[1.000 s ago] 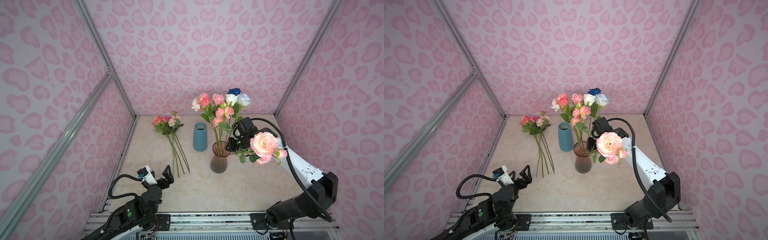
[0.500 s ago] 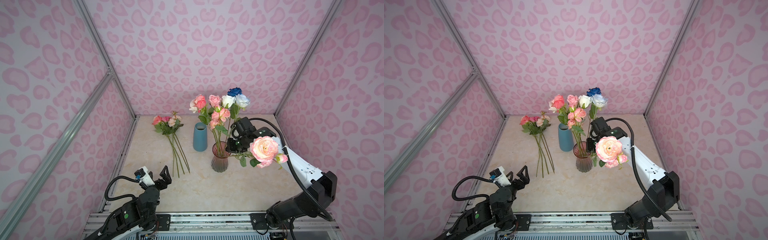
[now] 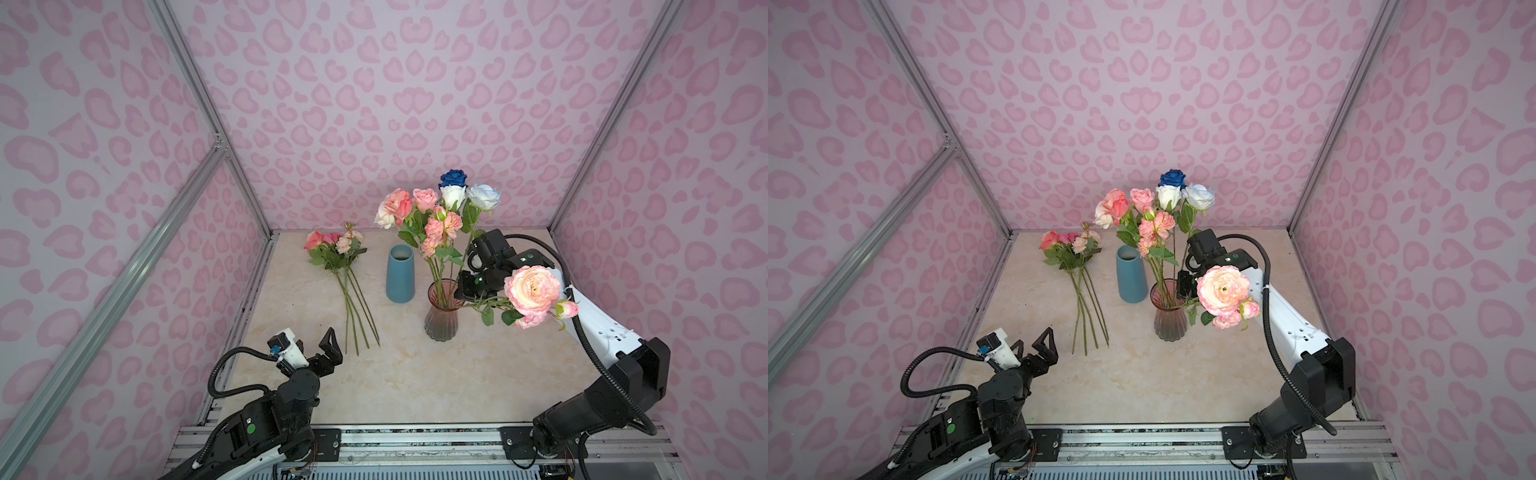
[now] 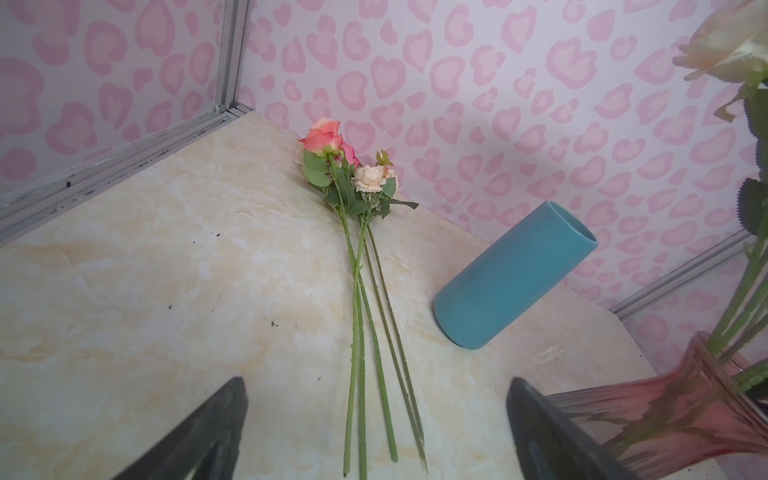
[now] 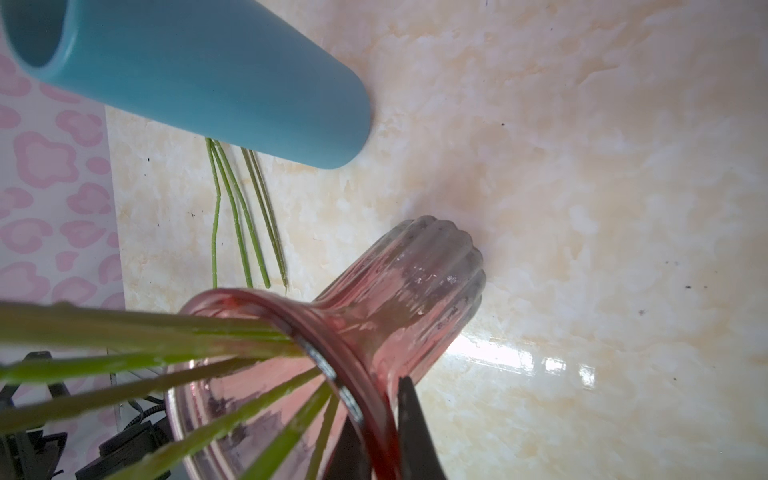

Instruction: Arrange the flowers into the vase

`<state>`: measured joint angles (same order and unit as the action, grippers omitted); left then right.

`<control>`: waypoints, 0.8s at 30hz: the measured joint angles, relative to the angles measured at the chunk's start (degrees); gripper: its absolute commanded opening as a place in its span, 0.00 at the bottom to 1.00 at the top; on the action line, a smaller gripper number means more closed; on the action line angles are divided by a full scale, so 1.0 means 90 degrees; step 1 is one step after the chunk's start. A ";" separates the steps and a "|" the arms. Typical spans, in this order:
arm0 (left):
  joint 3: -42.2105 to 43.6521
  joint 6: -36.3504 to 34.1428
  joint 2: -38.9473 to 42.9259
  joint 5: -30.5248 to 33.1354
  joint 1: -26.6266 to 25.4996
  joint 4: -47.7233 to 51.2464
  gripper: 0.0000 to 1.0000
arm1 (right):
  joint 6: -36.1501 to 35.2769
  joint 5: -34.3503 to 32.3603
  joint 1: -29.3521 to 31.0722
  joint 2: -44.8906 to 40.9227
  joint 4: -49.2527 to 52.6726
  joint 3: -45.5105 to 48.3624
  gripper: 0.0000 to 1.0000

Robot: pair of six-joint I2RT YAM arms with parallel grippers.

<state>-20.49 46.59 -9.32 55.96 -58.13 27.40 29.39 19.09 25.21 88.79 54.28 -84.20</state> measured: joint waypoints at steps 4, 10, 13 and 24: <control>-0.0146 -0.0029 -0.0117 0.0002 0.0000 0.0002 0.99 | -0.0070 -0.0049 -0.0270 0.0328 0.0114 -0.0444 0.00; -0.0529 -0.0141 -0.0355 -0.0010 0.0000 0.0010 0.99 | -0.0253 -0.0243 -0.0765 0.1139 0.0095 -0.1377 0.00; -0.0733 -0.0209 -0.0508 -0.0051 0.0000 0.0032 0.99 | -0.0289 -0.0044 -0.0984 0.1605 0.0119 -0.1868 0.00; -0.1134 -0.0427 -0.0493 -0.0192 0.0000 0.0034 0.99 | -0.0532 0.0199 -0.1392 0.3155 0.0869 -0.4029 0.00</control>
<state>-30.70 42.74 -13.76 54.24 -58.13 27.70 24.60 20.88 12.69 117.19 62.11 -120.46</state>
